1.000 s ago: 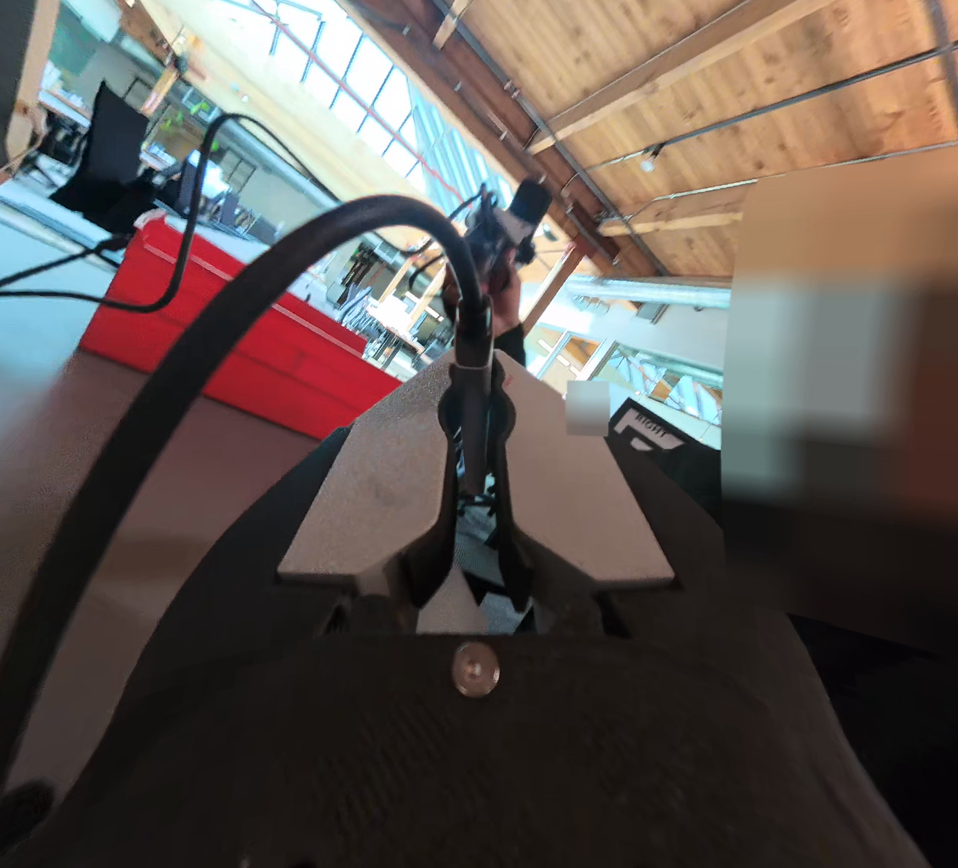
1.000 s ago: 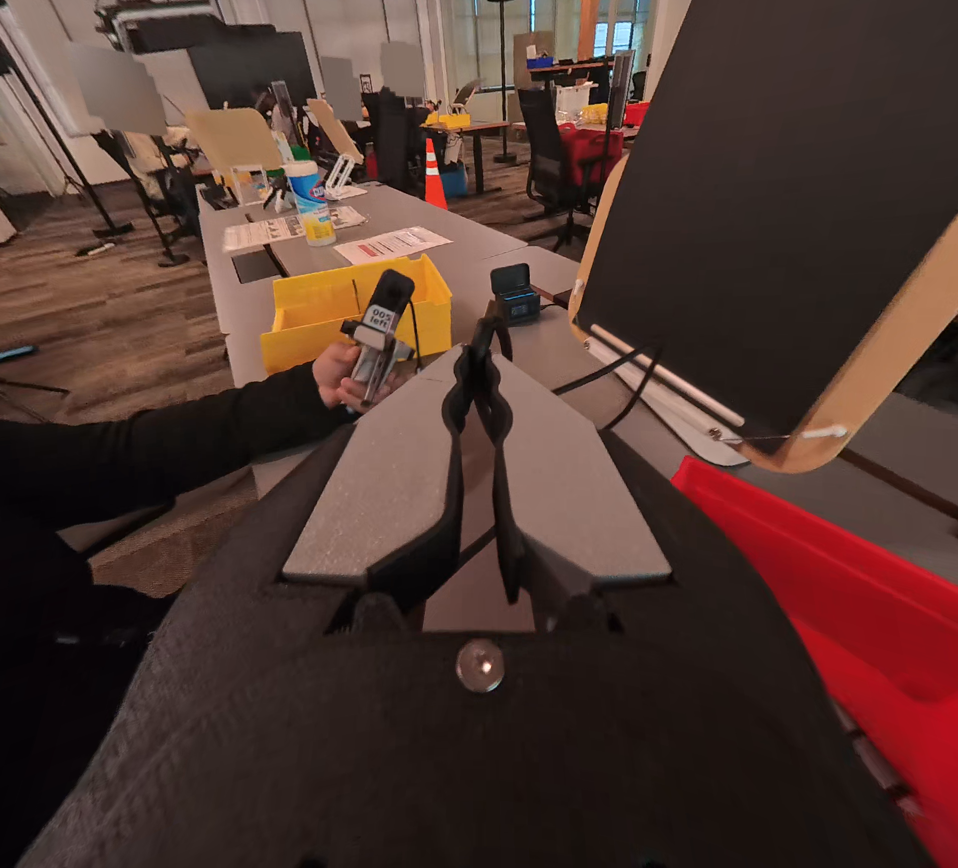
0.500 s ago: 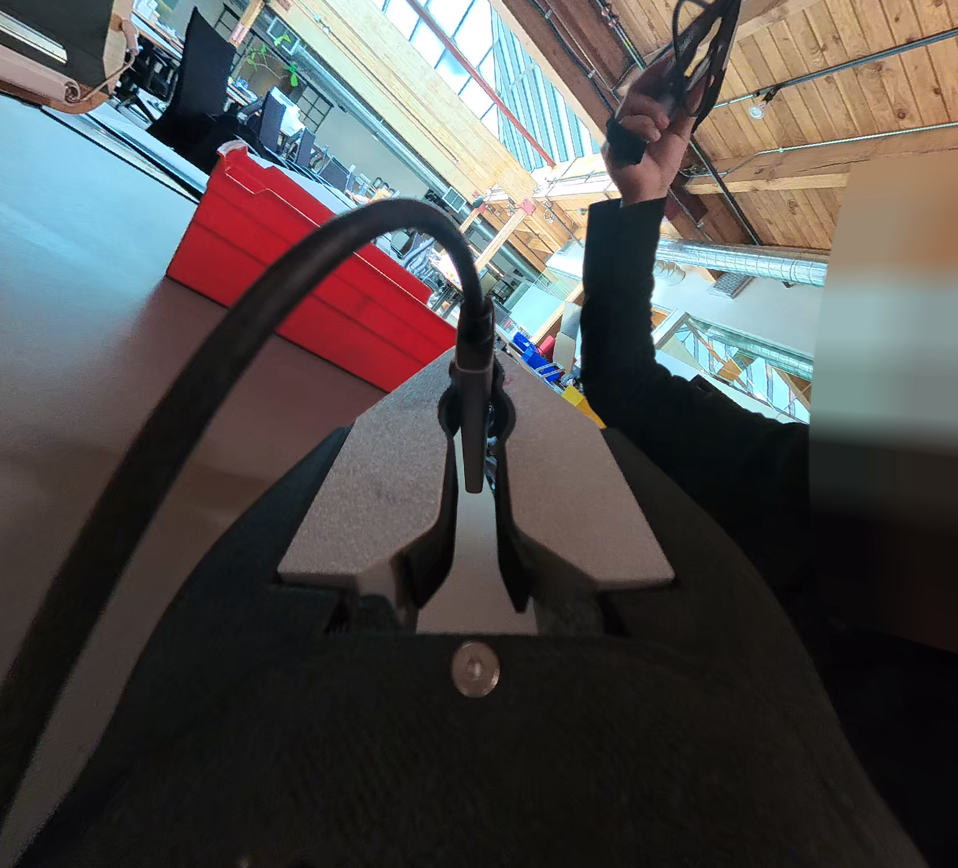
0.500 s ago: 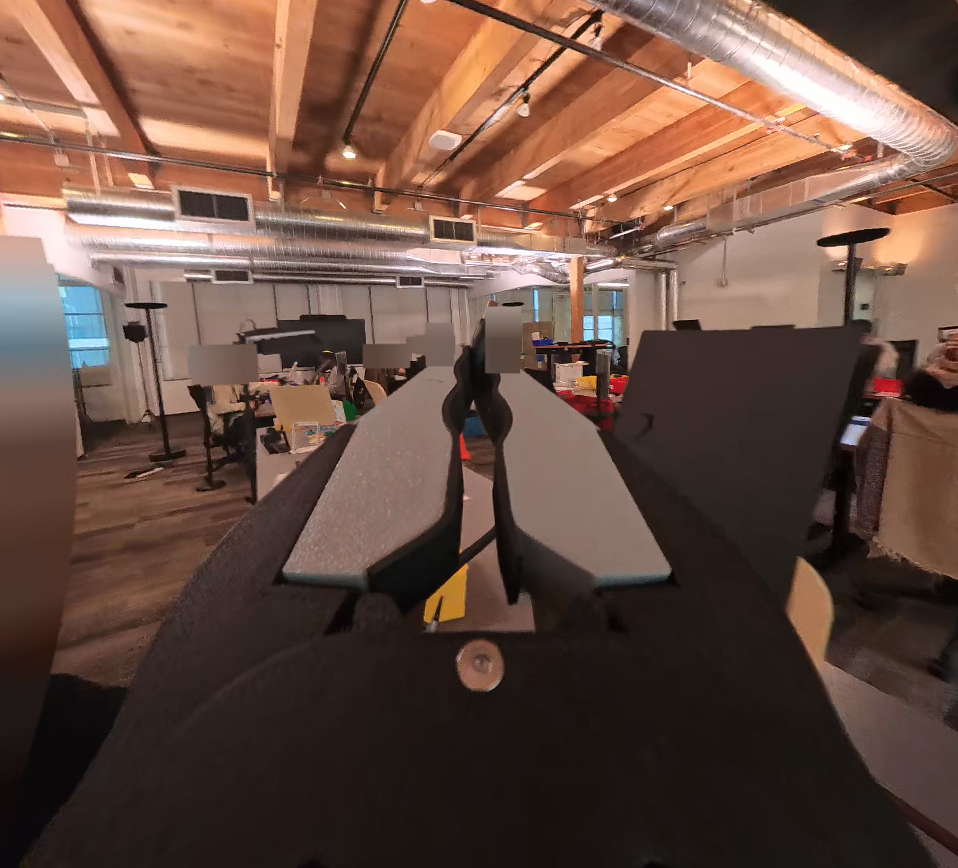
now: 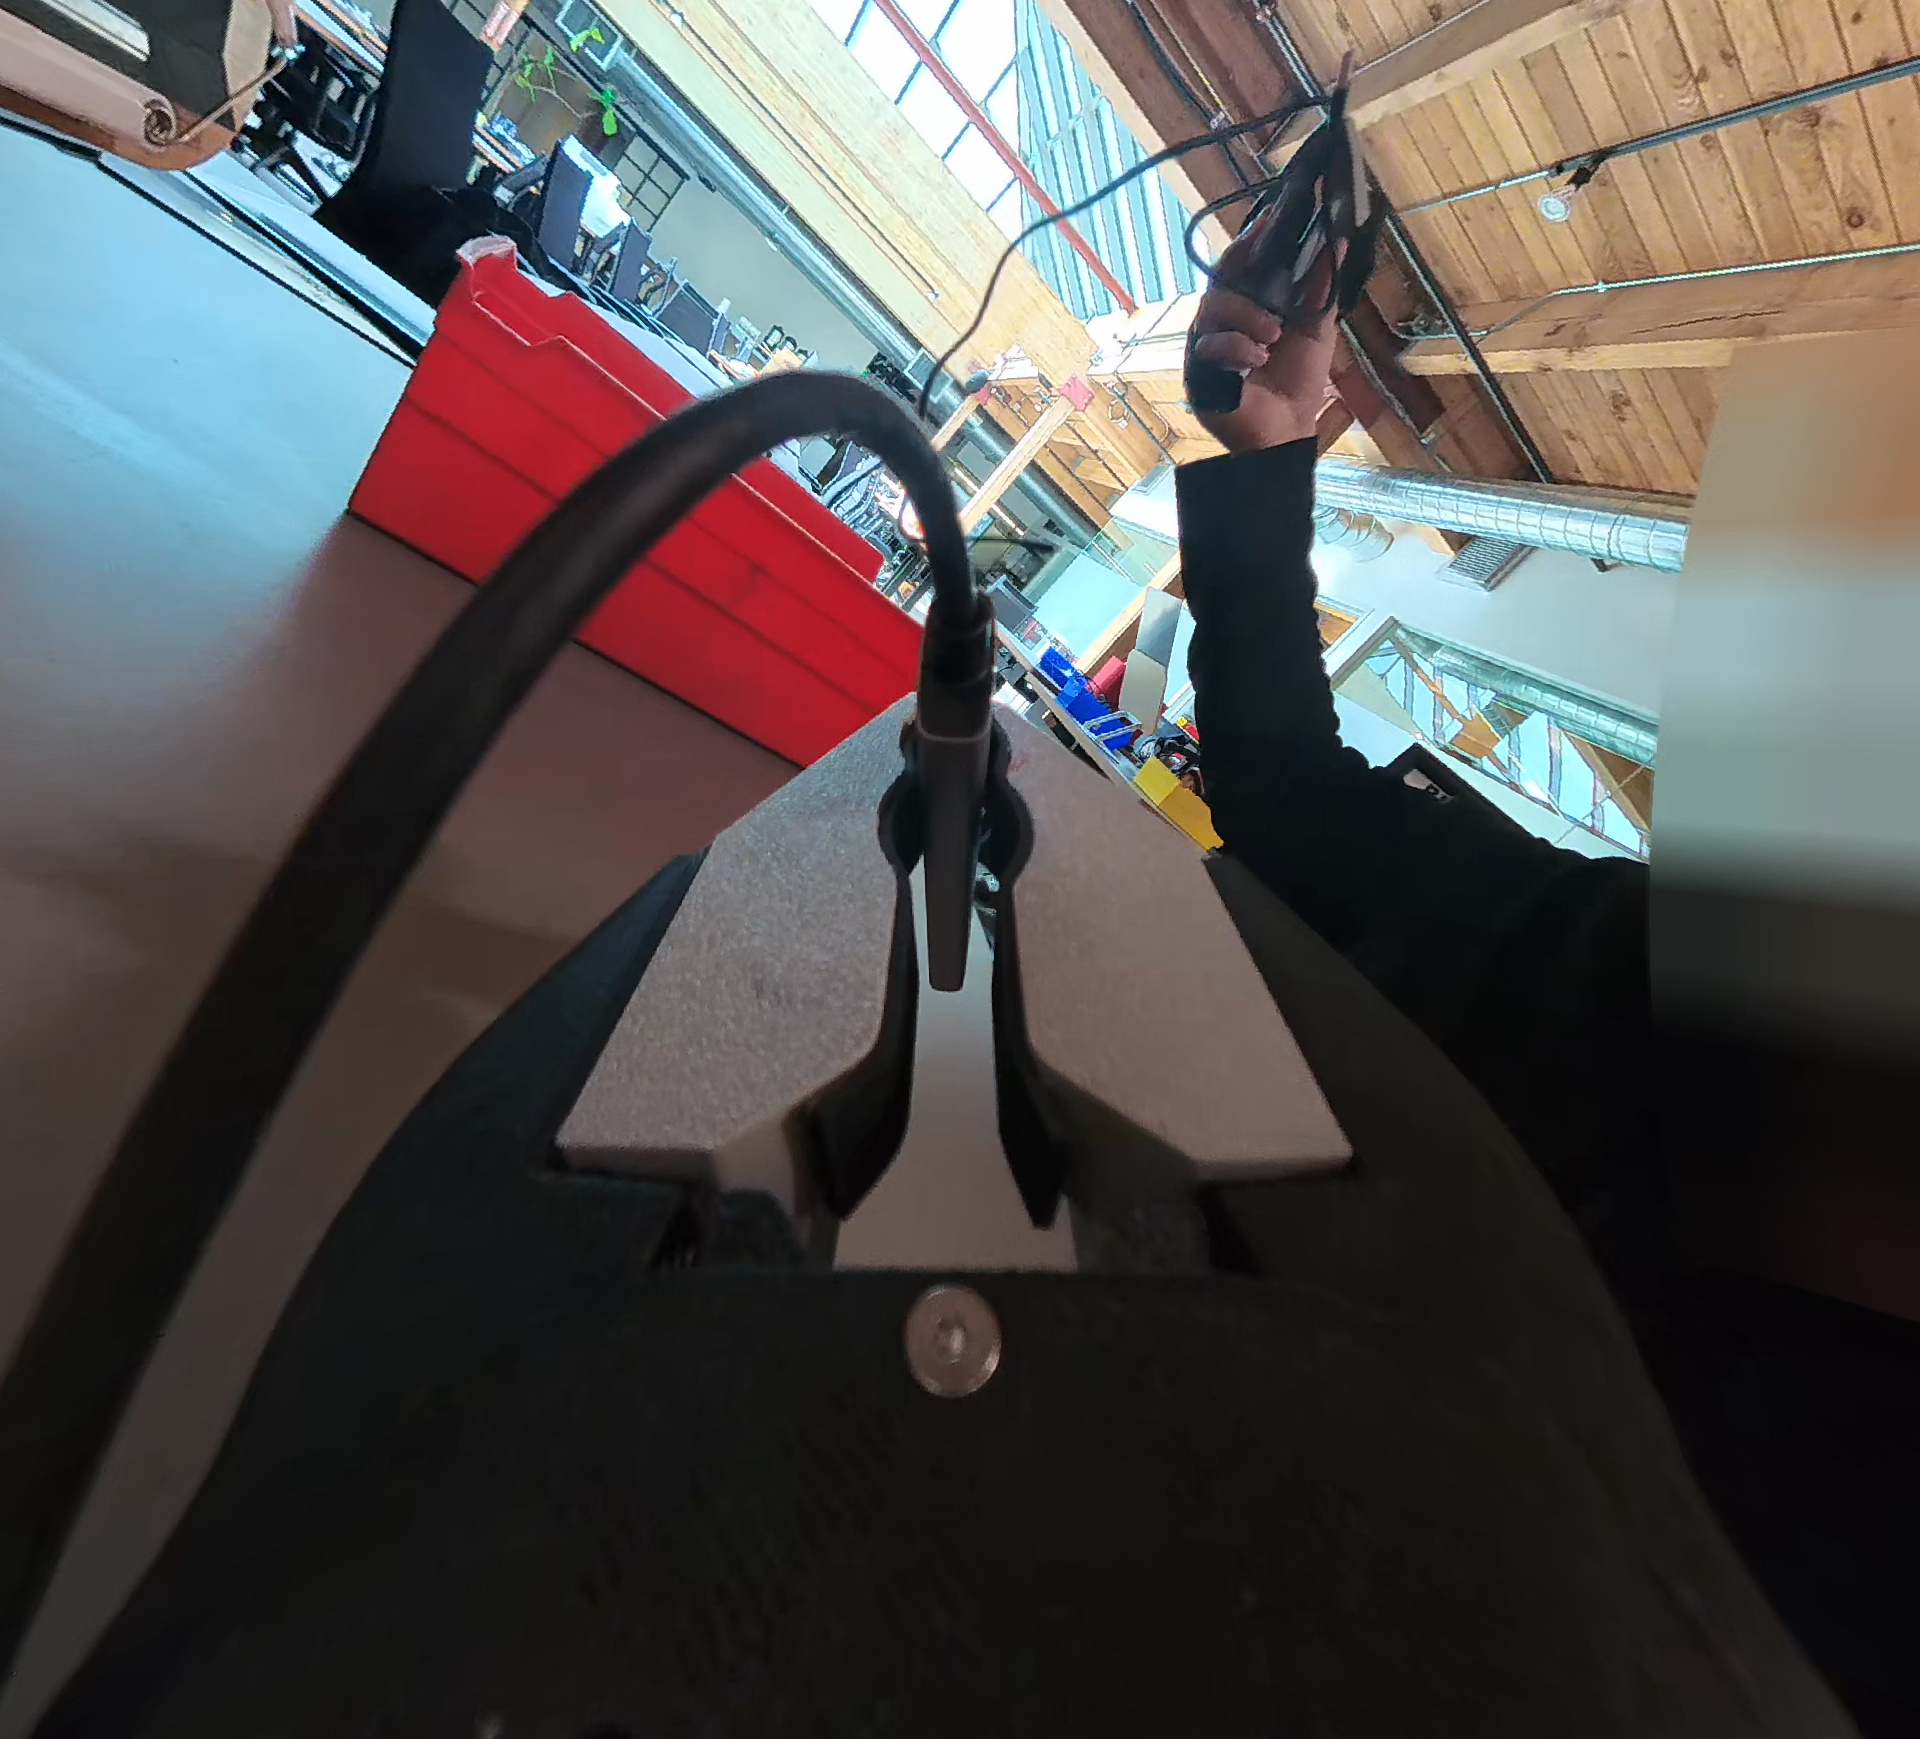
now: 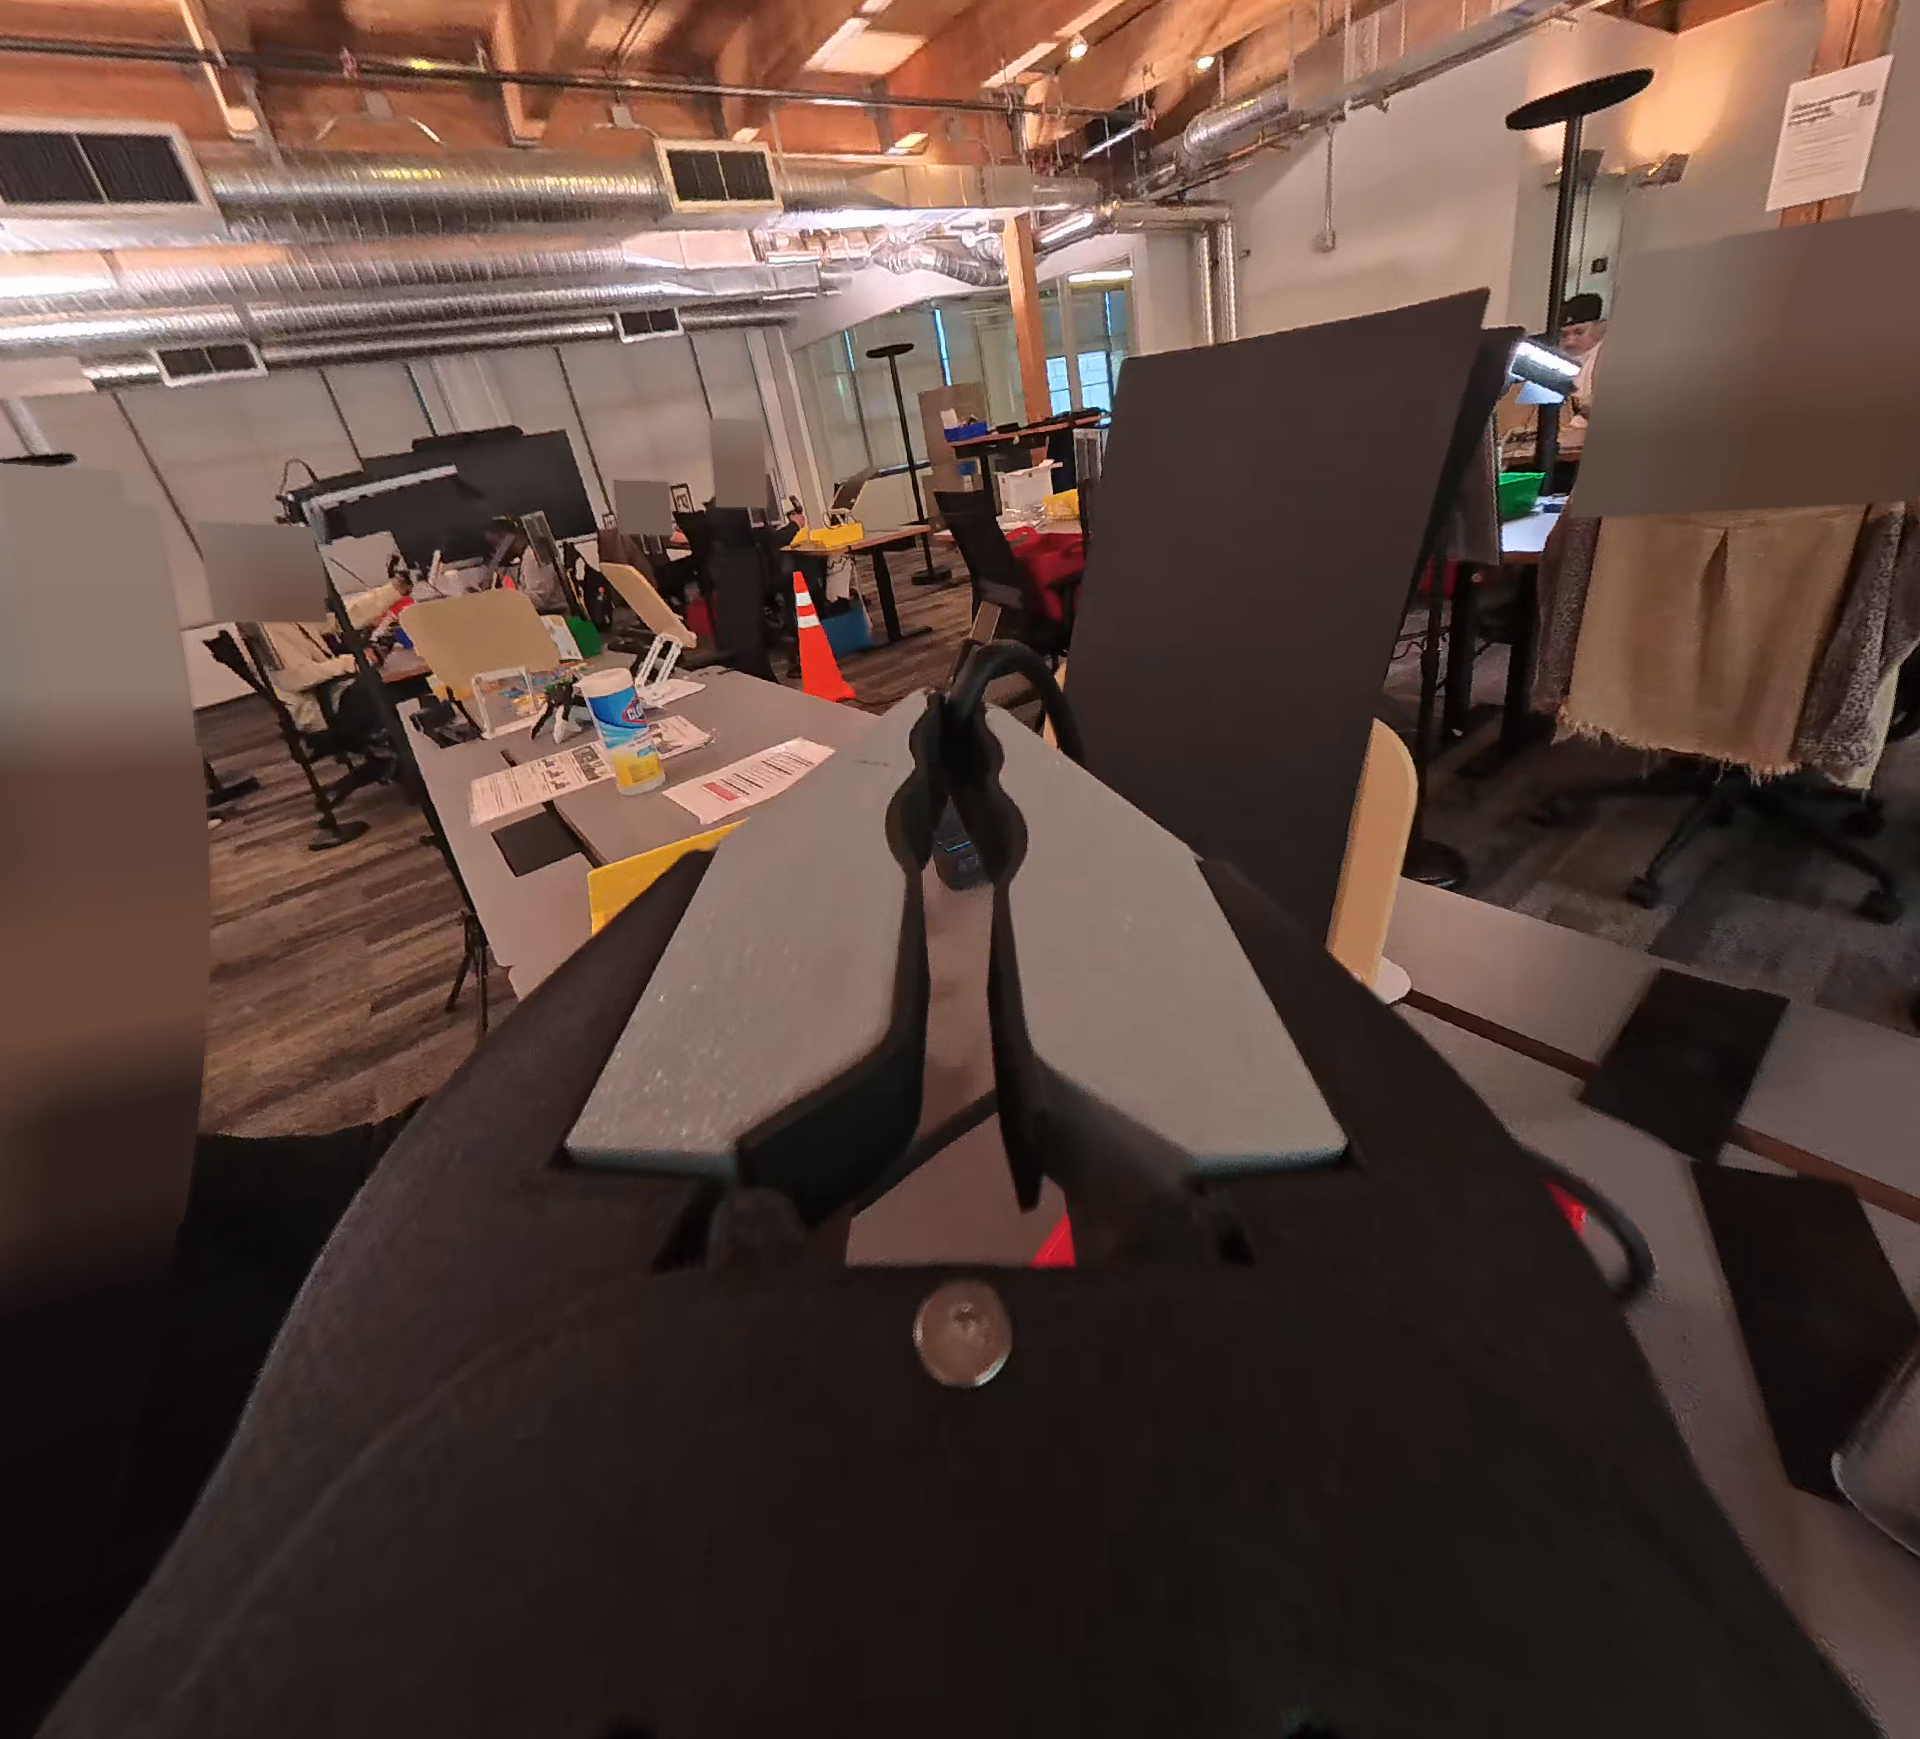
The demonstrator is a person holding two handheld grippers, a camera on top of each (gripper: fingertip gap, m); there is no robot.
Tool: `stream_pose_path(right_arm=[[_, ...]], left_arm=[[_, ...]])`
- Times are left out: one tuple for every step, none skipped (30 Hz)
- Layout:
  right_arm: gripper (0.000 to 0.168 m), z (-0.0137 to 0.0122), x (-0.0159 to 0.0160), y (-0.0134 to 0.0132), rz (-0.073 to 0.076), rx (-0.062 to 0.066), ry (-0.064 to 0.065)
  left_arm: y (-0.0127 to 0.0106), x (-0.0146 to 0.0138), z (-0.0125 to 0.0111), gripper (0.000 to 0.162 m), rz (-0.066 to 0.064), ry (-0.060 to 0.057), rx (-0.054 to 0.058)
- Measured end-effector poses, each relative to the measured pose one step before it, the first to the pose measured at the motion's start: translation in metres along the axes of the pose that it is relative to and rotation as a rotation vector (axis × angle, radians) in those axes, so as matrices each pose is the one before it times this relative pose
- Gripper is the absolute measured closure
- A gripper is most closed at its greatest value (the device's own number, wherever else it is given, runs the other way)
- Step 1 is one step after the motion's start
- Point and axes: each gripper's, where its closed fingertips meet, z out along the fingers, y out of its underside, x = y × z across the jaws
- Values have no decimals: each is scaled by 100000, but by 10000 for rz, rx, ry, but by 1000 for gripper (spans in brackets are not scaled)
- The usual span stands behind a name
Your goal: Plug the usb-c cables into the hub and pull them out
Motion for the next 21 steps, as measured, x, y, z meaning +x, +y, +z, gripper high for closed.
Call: stream_pose_path(right_arm=[[168, -169, 37, -128, 59, 53, -54], [168, -164, -66, -304, 14, 88, -67], [168, -153, -43, -429, -21, 115, -24], [168, -113, -59, -396, -36, 80, -26], [168, -53, -50, -242, -23, 17, -39], [168, 11, 20, -98, -4, -13, -13], [168, 61, 68, 95, 14, -49, -6], [168, 119, 49, 319, 45, -114, -50], [168, 151, 35, 521, 53, -154, -85], [168, 180, 44, 680, 53, -182, -112], [168, 196, 38, 807, 43, -224, -138], [168, 209, 24, 904, -13, -252, -176], [168, 212, 52, 986, -51, -294, -179], [168, 193, 224, 1075, -43, -329, -92], [168, 223, 366, 1157, -30, -344, -17], [168, 260, 438, 1262, -9, -367, -12], [168, 307, 523, 1311, 24, -378, 35], [168, 309, 618, 1177, 5, -300, 111], [168, 283, 649, 878, -42, -141, 184], [168, 196, 728, 402, -61, 71, 301], [168, 111, 504, -20, -104, 229, 239]], left_arm=[[60, -152, -10, 157, -30, -50, -20], [66, -151, -13, 157, -26, -57, -26], [49, -126, -6, 156, -16, -49, -19], [30, -87, -9, 156, -12, -28, -9], [3, -27, -12, 156, -4, -11, -4], [-7, 8, -9, 156, 8, 0, 2], [-22, -2, -14, 157, 15, -8, 5], [-10, -14, -17, 157, 10, -9, 7], [-23, -13, -20, 157, -5, -6, 14], [-33, -16, -26, 156, -7, -8, 19], [-2, -26, -18, 156, -1, -9, 7], [7, -3, 7, 156, 5, 0, -3], [15, 4, 15, 156, 2, 3, -5], [37, -7, 27, 156, -6, 0, -16], [53, 2, 30, 157, -8, 5, -25], [49, 18, 42, 157, -3, 13, -25], [29, 13, 28, 157, 4, 5, -16], [19, 21, 32, 157, 10, 8, -14], [22, 36, 30, 157, 7, 12, -12], [5, 11, 9, 157, 4, 9, -1], [12, 7, 6, 157, 0, 0, -2]])
